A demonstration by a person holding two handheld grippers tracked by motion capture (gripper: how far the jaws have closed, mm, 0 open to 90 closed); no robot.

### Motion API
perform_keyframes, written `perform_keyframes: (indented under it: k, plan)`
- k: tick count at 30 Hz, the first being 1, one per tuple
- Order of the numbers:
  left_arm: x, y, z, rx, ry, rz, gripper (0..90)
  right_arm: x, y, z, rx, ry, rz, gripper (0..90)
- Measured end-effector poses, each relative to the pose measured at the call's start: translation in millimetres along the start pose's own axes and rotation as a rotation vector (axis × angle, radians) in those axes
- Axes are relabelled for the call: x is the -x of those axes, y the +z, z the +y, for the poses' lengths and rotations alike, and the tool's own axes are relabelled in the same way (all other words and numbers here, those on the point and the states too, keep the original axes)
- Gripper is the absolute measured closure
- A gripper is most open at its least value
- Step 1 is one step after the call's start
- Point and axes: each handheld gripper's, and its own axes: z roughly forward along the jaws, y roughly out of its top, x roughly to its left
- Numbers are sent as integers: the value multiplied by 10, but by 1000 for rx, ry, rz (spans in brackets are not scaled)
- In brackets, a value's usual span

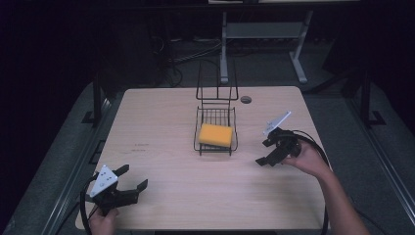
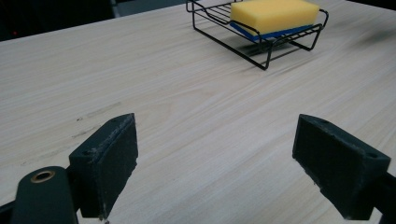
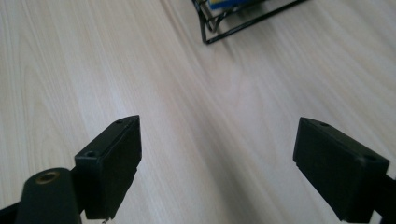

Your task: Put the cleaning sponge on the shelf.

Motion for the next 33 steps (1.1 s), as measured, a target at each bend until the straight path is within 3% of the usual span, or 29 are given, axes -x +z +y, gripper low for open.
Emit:
perform_keyframes:
  k: [25, 33]
  plan:
    - [0, -20, -11, 7, -5, -4, 134, -264, -91, -602, -38, 36, -50, 165]
    - [6, -13, -8, 5, -3, -6, 134, -366, -137, -770, -17, 50, -66, 165]
